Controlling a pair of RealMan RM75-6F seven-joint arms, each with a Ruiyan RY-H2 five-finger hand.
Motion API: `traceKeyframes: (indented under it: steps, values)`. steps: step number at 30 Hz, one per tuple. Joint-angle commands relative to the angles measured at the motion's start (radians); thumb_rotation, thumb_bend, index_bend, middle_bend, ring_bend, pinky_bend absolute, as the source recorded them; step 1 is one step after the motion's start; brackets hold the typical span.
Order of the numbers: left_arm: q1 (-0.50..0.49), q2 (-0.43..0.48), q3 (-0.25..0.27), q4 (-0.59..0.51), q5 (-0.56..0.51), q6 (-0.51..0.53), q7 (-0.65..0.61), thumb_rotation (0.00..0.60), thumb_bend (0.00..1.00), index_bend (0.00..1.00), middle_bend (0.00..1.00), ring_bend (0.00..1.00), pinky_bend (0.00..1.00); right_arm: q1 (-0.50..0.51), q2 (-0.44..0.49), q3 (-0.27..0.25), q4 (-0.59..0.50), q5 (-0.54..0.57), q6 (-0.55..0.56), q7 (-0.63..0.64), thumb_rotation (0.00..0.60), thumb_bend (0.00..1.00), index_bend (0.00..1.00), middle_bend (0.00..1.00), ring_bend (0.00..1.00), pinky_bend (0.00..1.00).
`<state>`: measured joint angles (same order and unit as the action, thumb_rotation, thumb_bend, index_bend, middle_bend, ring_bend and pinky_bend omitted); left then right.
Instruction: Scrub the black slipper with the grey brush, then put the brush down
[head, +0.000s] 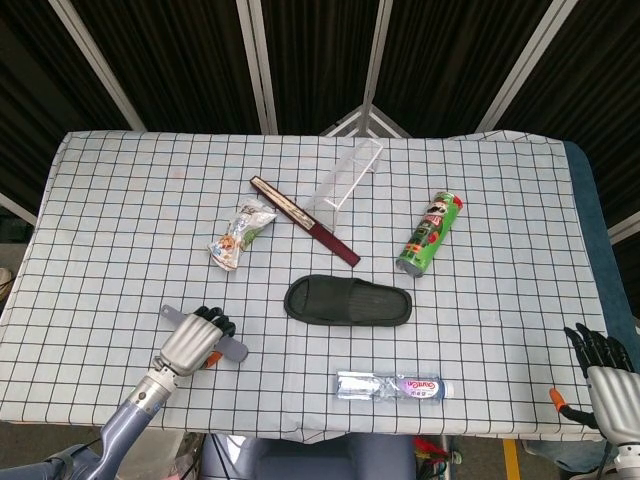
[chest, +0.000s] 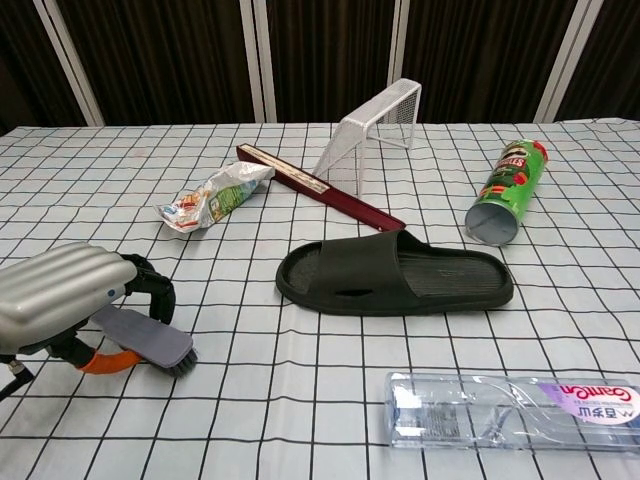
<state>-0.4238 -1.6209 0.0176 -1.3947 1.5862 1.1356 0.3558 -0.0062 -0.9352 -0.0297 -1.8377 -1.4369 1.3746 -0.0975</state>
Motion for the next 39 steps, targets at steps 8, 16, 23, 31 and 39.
traceKeyframes:
  steps: [8,16,23,31,39]
  values:
    - [0.005,-0.006,-0.013,-0.001,-0.048,-0.005,0.017,0.600,0.64,0.56,0.52,0.41,0.44,-0.004,0.007,0.000,-0.006,0.003,0.009,0.001,0.524,0.37,0.00,0.00,0.00,0.00]
    - [-0.008,0.003,-0.027,-0.019,-0.048,0.004,0.034,0.600,0.69,0.62,0.58,0.46,0.49,0.001,0.001,-0.002,-0.008,0.007,0.000,-0.022,0.524,0.37,0.00,0.00,0.00,0.00]
    - [-0.031,0.042,-0.062,-0.071,-0.065,0.002,0.051,0.600,0.69,0.62,0.58,0.46,0.50,0.007,-0.009,-0.004,-0.013,0.009,-0.009,-0.051,0.524,0.37,0.00,0.00,0.00,0.00]
    - [-0.099,0.090,-0.161,-0.156,-0.151,-0.057,0.111,0.600,0.69,0.63,0.58,0.46,0.50,0.067,-0.061,-0.005,-0.040,-0.031,-0.084,-0.141,0.524,0.37,0.00,0.00,0.00,0.00]
    - [-0.195,0.085,-0.277,-0.205,-0.308,-0.134,0.213,0.600,0.69,0.63,0.58,0.46,0.50,0.186,-0.147,0.025,-0.127,-0.029,-0.228,-0.298,0.524,0.45,0.00,0.00,0.00,0.00]
